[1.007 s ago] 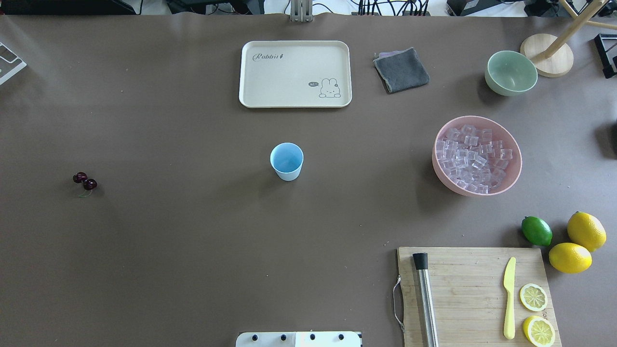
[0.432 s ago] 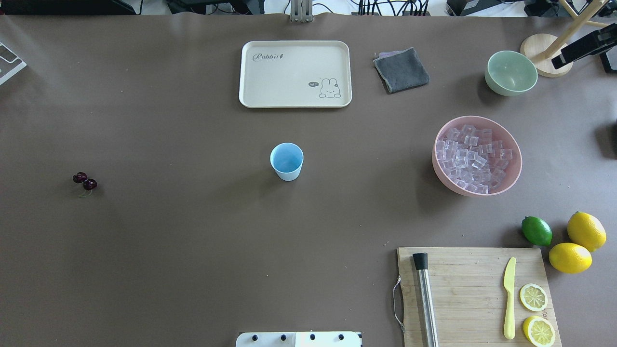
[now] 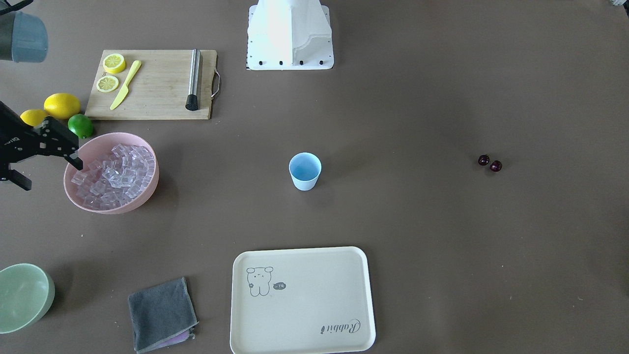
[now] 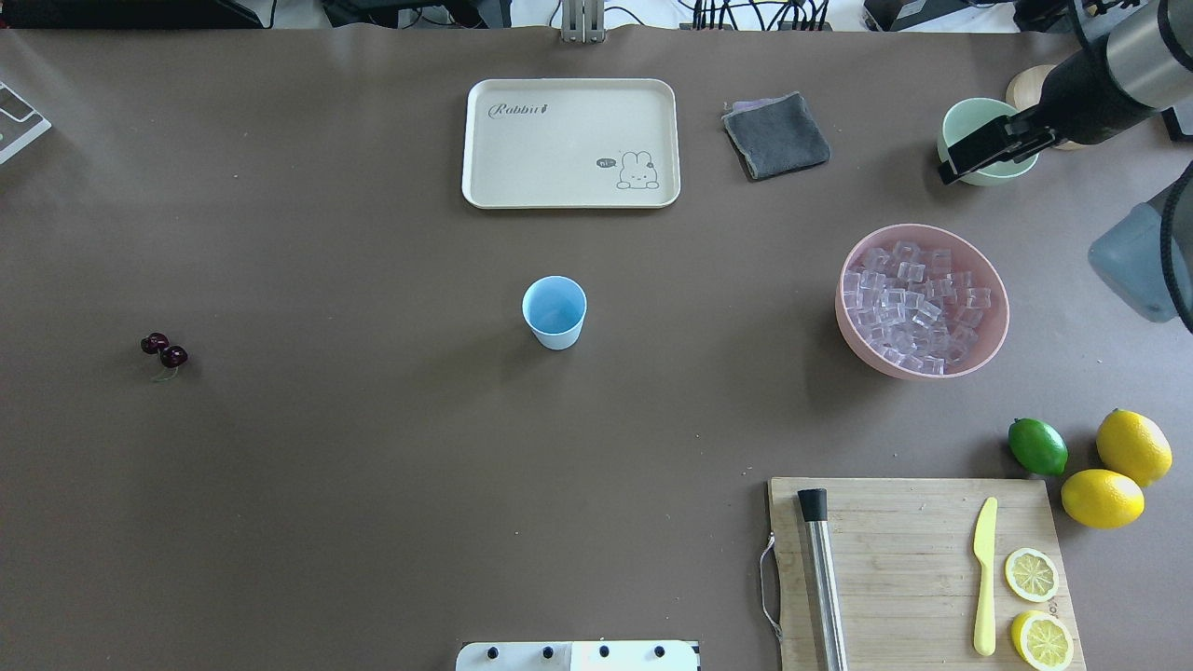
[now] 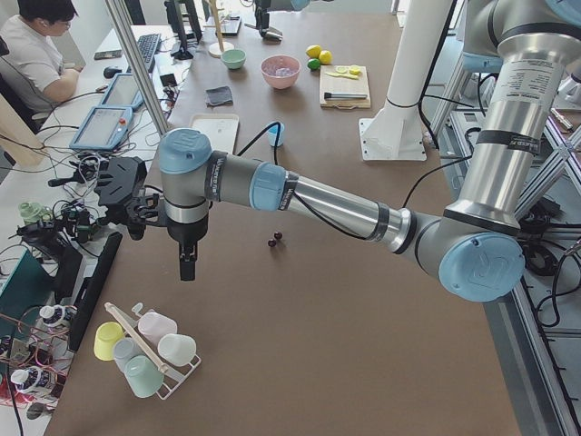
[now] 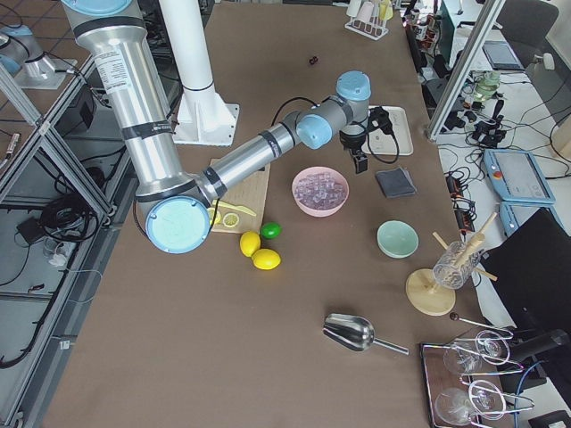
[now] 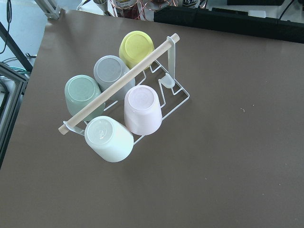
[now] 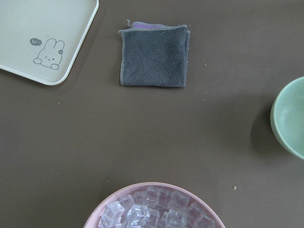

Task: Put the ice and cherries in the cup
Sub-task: 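Move the right gripper over the pink ice bowl and lower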

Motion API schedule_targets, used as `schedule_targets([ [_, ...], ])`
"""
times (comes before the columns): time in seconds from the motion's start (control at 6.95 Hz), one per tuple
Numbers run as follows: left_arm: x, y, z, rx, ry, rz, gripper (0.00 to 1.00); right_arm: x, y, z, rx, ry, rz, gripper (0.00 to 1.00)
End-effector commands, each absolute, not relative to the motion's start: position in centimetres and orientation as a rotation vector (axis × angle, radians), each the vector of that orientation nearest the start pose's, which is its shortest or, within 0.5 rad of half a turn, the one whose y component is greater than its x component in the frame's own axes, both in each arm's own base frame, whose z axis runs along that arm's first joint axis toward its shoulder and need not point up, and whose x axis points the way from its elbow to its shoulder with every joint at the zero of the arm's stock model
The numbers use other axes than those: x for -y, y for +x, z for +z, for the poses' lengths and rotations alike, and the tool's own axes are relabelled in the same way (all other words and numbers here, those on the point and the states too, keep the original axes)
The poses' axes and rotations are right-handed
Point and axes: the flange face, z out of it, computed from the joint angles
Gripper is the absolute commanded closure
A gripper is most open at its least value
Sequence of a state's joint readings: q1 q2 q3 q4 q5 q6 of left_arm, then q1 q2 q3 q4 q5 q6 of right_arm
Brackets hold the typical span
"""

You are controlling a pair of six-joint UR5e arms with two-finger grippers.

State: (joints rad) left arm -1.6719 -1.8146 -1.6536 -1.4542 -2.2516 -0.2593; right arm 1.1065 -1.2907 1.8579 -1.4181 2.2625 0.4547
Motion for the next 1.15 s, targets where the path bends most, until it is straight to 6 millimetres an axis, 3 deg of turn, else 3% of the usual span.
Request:
schedule_targets([
  [0.0,58.1,-13.3,49.9,-0.654,0.162,-0.289,0.02,51.3,-23.9,38.8,0.885,0.282,-0.295,0.00],
  [0.43,57.7,-13.3,48.8,-0.656,0.177,-0.304,0.02,48.8,-28.1,41.6,0.839,0.228,-0.349,0.00],
  [0.58,57.7,-13.3,48.7,-0.656,0.179,-0.302,0.02,48.5,-28.7,42.3,0.831,0.214,-0.355,0.12],
  [0.72,57.4,-13.4,48.5,-0.655,0.185,-0.306,0.02,48.1,-28.5,43.7,0.814,0.197,-0.351,0.18],
  [1.01,57.0,-13.3,47.4,-0.662,0.192,-0.343,0.02,48.0,-29.9,45.8,0.814,0.195,-0.367,0.10],
])
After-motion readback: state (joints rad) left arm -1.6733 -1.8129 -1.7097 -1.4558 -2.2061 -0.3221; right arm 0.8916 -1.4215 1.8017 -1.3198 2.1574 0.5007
